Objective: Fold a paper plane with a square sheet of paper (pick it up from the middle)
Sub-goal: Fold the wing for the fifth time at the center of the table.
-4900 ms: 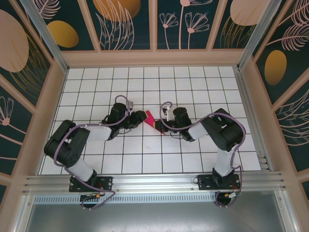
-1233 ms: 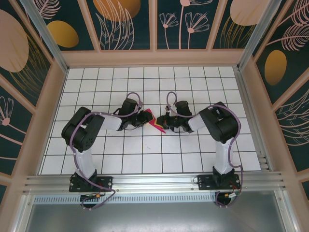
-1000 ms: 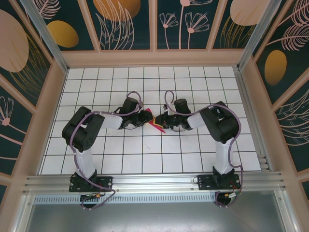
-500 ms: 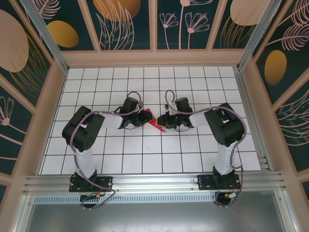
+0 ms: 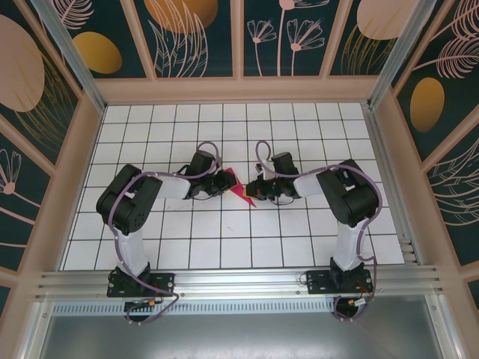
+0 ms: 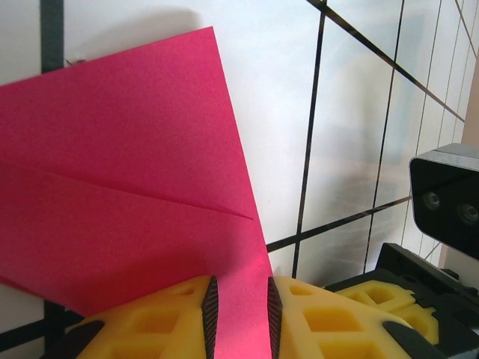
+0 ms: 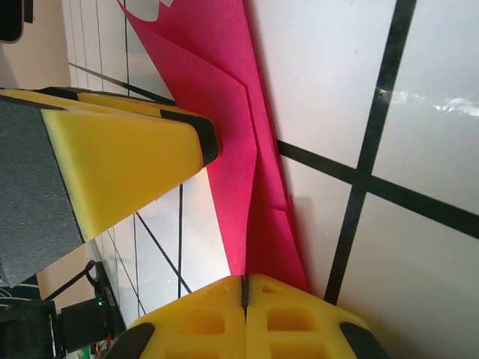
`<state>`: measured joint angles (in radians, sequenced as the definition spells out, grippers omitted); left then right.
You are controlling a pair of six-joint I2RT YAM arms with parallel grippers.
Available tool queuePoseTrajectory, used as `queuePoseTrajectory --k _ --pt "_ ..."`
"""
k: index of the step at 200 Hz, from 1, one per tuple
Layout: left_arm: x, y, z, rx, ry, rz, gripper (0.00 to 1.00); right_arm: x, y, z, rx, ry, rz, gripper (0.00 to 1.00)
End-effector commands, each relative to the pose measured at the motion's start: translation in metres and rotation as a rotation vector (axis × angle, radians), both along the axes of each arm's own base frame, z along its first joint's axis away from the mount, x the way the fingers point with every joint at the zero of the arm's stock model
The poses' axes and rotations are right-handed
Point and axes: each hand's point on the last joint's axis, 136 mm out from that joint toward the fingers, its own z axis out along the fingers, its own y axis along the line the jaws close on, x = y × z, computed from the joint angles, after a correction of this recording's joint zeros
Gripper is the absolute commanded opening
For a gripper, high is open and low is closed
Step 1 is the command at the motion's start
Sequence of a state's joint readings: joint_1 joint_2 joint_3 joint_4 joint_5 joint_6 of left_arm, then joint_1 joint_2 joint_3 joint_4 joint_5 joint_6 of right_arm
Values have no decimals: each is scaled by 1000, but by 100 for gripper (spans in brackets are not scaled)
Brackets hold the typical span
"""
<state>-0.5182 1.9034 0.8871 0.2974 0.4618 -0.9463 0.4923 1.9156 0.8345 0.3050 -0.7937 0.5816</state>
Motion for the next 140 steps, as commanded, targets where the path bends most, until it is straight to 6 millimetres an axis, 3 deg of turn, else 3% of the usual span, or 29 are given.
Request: queuePoseTrajectory --k 1,22,42,140 --pt "-6 20 -38 131 65 34 28 -1 -8 -7 -18 11 -11 6" --pt "-6 20 -38 133 64 33 28 1 -7 17 10 -59 3 13" --pt "-6 21 -39 134 66 33 28 2 -11 26 -16 -111 6 18" --pt "-6 20 -39 133 68 29 28 -9 -2 9 -54 -105 85 25"
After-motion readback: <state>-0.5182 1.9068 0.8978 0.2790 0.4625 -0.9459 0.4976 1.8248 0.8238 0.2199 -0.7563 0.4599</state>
